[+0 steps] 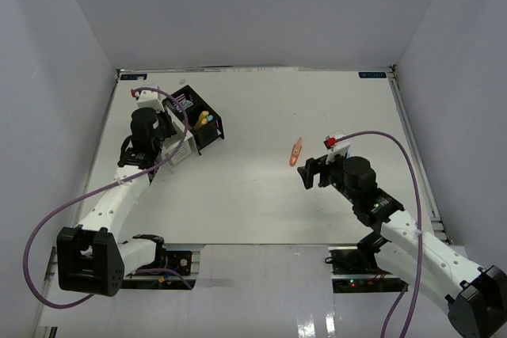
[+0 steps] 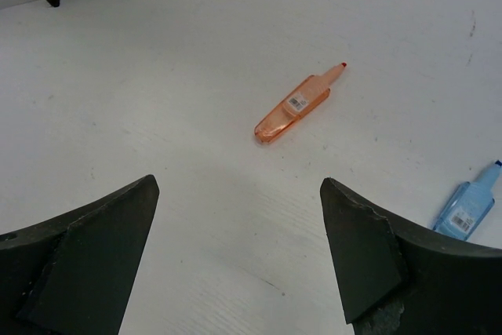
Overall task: Sort the stationery into containers
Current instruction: Place the pen in the storage box.
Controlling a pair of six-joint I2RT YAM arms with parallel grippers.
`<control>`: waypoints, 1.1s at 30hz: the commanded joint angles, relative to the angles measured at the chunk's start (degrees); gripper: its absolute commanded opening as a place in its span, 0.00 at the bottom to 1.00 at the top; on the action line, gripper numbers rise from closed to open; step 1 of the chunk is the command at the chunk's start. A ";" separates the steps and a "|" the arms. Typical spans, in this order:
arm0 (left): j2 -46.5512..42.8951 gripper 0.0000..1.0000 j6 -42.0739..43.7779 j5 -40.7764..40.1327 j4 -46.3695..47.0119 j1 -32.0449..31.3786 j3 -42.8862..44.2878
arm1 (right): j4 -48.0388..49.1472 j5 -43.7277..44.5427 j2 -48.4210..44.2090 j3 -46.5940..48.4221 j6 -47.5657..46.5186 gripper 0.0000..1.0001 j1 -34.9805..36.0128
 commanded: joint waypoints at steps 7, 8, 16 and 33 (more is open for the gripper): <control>0.97 0.50 -1.12 -0.29 -1.16 0.56 1.98 | -4.68 15.60 2.22 1.49 7.05 0.93 -0.44; 0.62 0.53 -1.03 -0.12 -1.34 0.65 2.24 | -6.51 17.35 2.40 1.75 8.53 0.94 -1.05; -1.31 0.76 -1.55 3.48 -5.82 0.56 4.70 | -11.36 20.71 8.10 4.48 12.32 0.96 -7.90; -7.99 0.83 -3.40 11.14 -5.73 0.56 5.23 | -10.84 19.39 32.45 17.21 11.97 0.96 -20.13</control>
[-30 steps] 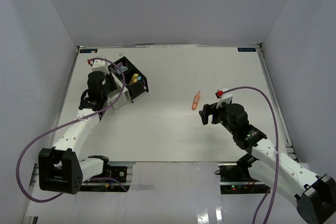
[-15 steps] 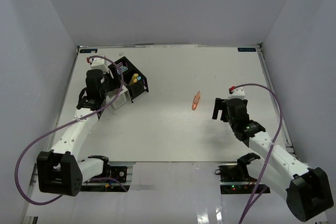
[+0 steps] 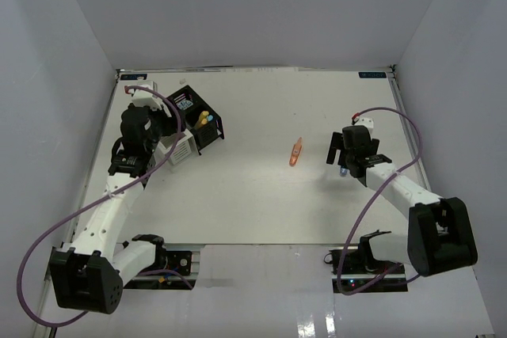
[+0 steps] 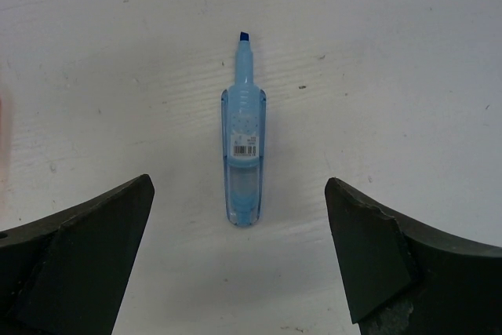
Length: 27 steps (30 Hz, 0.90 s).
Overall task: Sort the stationery into containers
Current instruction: Pick up the pen from the center of the board.
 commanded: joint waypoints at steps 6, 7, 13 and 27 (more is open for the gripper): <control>-2.42 0.84 -0.71 3.93 -0.14 0.24 2.19 | 1.44 0.59 9.45 6.79 0.50 0.91 -0.90; -2.51 0.84 -0.80 4.37 -0.14 0.24 2.19 | 1.53 0.51 10.50 6.88 0.59 0.90 -1.07; -2.51 0.84 -1.15 6.57 -0.14 0.24 2.37 | 1.53 -0.11 14.38 6.79 0.76 0.86 -1.60; -2.25 0.84 -1.15 11.05 0.83 0.24 2.11 | 2.15 -3.80 14.82 4.68 0.41 0.61 -1.86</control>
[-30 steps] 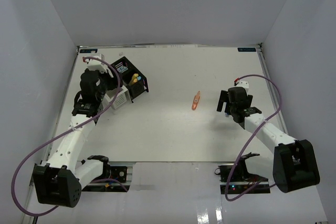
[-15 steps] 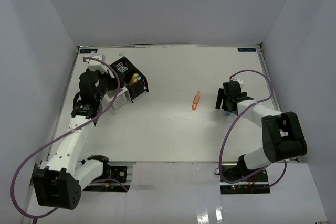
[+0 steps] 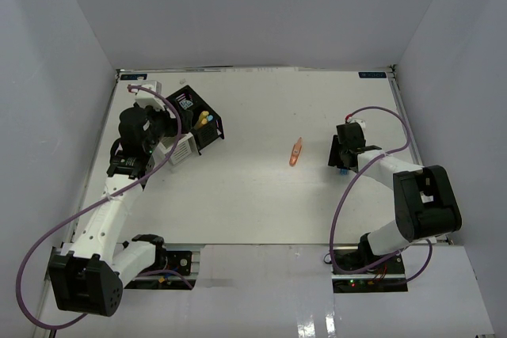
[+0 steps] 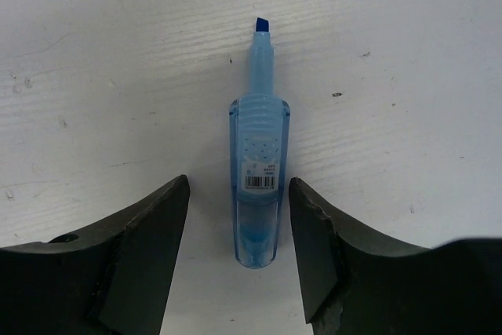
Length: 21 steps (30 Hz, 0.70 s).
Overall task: Sort the stationery into containers
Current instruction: Pick up the pen from the center of the board.
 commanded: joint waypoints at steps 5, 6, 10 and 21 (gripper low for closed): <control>-1.46 0.84 -0.72 5.56 1.86 0.24 1.41 | 1.05 -0.02 -0.24 -0.43 -0.20 0.50 -0.27; -1.55 0.84 -0.80 5.82 1.95 0.24 1.40 | 0.97 -0.02 -0.33 -0.52 -0.20 0.49 -0.27; -1.46 0.84 -0.81 7.14 2.21 0.24 1.40 | 1.14 -0.19 -0.41 -0.70 -0.64 0.43 -0.27; -0.24 0.84 -6.42 22.39 8.53 0.24 0.26 | 5.62 -8.25 -12.62 -5.79 -4.42 0.36 0.17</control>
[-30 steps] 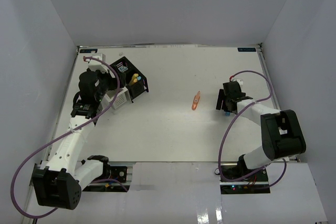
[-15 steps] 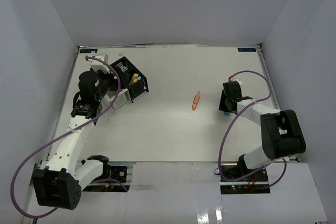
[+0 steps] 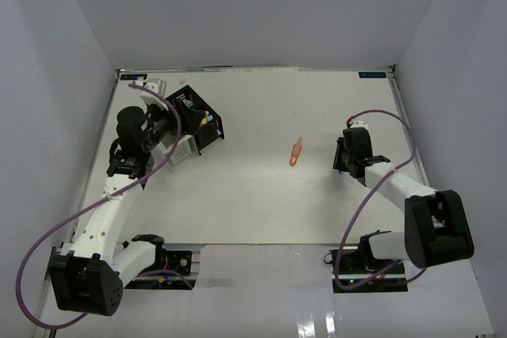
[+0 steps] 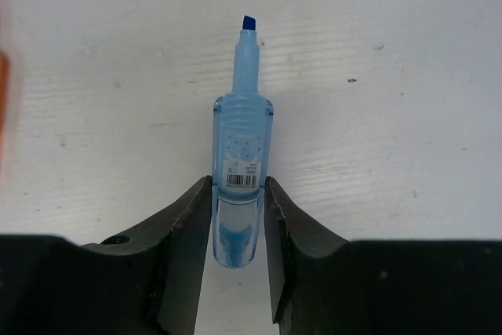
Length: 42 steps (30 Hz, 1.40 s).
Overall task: Sort the stationery into containers
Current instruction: Pick up the pen from the center of the board.
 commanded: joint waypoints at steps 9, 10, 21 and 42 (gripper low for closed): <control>4.93 0.89 -17.84 24.02 15.70 -2.15 -2.35 | 7.94 -19.38 -16.71 -1.98 -4.01 0.27 4.03; 5.80 0.90 -18.72 24.20 15.96 -3.81 -2.27 | 7.85 -20.09 -17.41 -1.45 -4.19 0.28 4.65; 10.99 0.98 -26.55 6.55 13.69 -21.39 0.54 | 12.86 -20.89 -21.73 2.59 -10.25 0.32 20.38; 21.63 0.98 -29.89 -21.50 9.29 -40.56 7.75 | 16.82 -16.32 -22.96 3.56 -12.45 0.33 29.17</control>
